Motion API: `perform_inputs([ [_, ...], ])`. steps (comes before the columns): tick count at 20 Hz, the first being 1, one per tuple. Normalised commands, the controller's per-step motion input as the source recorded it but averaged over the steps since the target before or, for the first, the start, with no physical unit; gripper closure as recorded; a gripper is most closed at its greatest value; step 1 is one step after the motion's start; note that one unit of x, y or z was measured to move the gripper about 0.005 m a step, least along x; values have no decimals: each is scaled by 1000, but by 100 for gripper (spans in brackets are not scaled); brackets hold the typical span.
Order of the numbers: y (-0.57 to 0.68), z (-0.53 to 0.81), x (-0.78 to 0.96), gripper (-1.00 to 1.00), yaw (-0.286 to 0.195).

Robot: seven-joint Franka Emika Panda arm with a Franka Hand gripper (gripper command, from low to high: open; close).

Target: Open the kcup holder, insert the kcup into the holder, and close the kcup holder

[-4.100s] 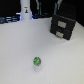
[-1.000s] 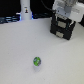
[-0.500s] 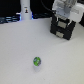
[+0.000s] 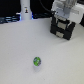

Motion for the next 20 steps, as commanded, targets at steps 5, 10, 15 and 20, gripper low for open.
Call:
perform_inputs([
  [5,-233,139,943,100,-83],
  [10,-253,153,929,100,-90],
  [15,-276,202,944,100,-92],
  [20,-290,212,944,100,-96],
])
